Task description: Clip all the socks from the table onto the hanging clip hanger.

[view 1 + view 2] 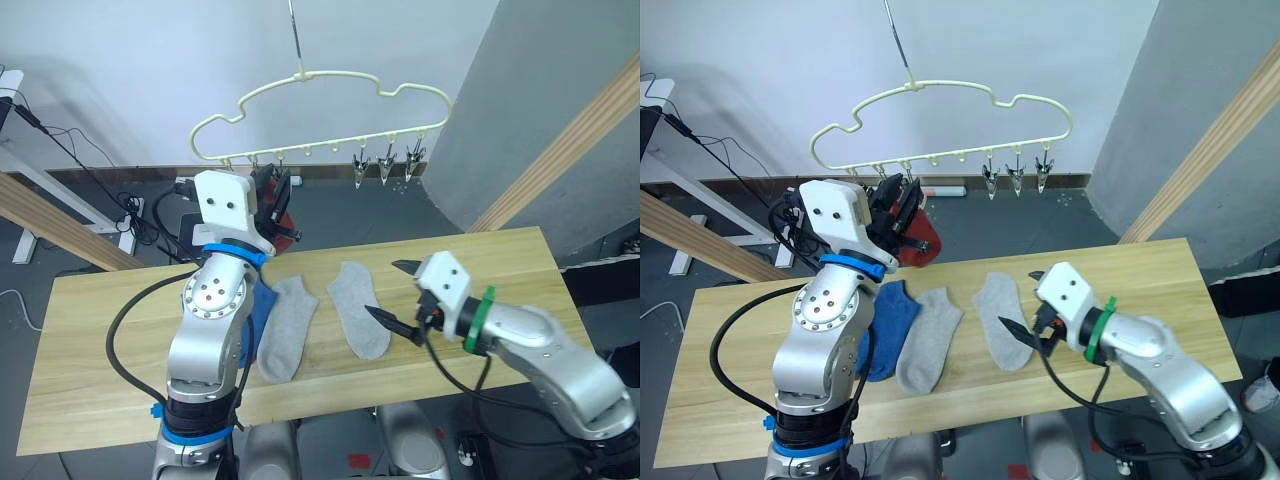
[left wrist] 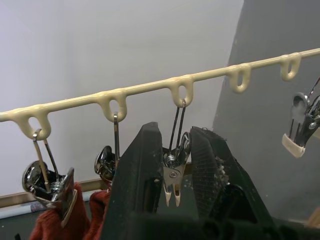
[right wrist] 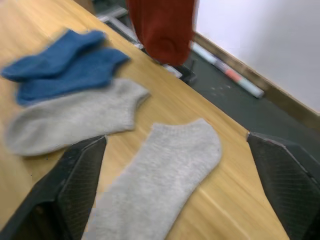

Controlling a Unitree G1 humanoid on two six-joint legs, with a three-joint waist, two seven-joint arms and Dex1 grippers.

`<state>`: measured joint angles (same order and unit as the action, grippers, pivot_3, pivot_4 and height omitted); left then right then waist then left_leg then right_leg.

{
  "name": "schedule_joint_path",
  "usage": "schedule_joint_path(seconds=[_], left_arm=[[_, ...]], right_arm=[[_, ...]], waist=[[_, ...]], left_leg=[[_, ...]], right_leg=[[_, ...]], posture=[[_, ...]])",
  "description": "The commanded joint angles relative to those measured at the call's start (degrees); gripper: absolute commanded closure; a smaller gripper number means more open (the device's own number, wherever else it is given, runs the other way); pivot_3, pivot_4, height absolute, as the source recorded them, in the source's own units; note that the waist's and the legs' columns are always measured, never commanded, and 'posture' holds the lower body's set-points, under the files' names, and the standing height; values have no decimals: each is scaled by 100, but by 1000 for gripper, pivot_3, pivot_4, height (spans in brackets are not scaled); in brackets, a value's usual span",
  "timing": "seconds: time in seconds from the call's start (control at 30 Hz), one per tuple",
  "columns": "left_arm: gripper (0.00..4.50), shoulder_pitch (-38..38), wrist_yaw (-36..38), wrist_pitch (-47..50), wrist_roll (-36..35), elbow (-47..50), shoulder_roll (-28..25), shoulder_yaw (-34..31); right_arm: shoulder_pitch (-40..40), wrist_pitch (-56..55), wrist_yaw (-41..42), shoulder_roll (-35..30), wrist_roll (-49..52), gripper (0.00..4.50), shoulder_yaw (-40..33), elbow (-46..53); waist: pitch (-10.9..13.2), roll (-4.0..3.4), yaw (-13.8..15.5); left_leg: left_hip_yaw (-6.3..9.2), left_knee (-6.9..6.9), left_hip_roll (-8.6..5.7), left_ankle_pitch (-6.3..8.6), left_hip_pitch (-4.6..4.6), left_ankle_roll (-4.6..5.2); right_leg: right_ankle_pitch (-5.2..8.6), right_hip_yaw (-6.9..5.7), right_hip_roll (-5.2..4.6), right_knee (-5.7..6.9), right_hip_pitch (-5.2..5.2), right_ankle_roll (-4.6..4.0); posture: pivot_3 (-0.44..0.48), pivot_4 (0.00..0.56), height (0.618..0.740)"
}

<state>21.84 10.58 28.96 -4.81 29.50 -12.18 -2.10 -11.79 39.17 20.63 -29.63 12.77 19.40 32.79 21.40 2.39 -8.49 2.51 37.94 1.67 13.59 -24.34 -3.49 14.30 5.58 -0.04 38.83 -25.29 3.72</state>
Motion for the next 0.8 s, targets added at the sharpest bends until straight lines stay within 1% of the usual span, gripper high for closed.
schedule_joint_path(seconds=[0.03,0.1,0.17,0.23,0.33,0.47,0.57,0.7,0.8], left_arm=[[3804,223,304,72,-431,115,-135,-240],[3833,293,482,253,-765,74,-152,-339],[3862,314,635,376,-1081,66,-156,-429],[3863,302,746,452,-1252,37,-237,-469],[3865,313,734,493,-1342,-25,-303,-502],[3867,320,790,519,-1499,-28,-344,-486],[3869,321,773,547,-1543,-45,-382,-506],[3869,352,766,572,-1615,-94,-462,-562],[3870,320,767,556,-1661,-119,-498,-572]], right_arm=[[-31,-344,-735,643,-902,0,696,-647],[-88,-491,-1104,1106,-1236,0,819,-1211],[-103,-735,-1421,1524,-1460,0,753,-1668],[-147,-881,-1752,1940,-1642,0,635,-2174],[-304,-1164,-2126,2487,-1814,0,470,-3001],[-421,-1289,-2319,3047,-1796,0,145,-3620],[-403,-1222,-2359,3239,-1854,0,25,-3781],[-90,-1140,-2358,3265,-2020,0,68,-3185],[237,-1080,-2225,3131,-2131,0,208,-2695]], waist=[[1,-1,11],[0,0,15],[0,0,31],[0,0,38],[0,-1,37],[0,0,36],[0,-1,37],[0,-1,49],[0,-1,50]], left_leg=[[1,-1,1,0,0,-1],[-2,-2,1,0,-3,-1],[-2,0,-2,0,-9,-2],[0,-1,-2,1,-11,-2],[4,-2,0,1,-12,-2],[6,-2,0,1,-11,-2],[5,-1,-1,1,-11,-2],[11,-4,-1,1,-12,-2],[9,-4,-3,2,-13,-3]], right_leg=[[0,-2,0,1,-2,0],[0,0,-1,-2,-4,0],[-1,0,-8,-7,-6,-2],[-5,-3,-9,-9,-6,-9],[-15,-5,-8,-8,-7,-26],[-16,-6,-7,-6,-7,-27],[-17,-5,-7,-6,-6,-28],[-17,-10,-7,-7,-6,-28],[-16,-8,-9,-8,-6,-27]], posture=[[-238,360,740],[-230,358,740],[-229,356,740],[-227,356,740],[-224,354,740],[-219,354,740],[-219,354,740],[-219,354,740],[-216,354,740]])
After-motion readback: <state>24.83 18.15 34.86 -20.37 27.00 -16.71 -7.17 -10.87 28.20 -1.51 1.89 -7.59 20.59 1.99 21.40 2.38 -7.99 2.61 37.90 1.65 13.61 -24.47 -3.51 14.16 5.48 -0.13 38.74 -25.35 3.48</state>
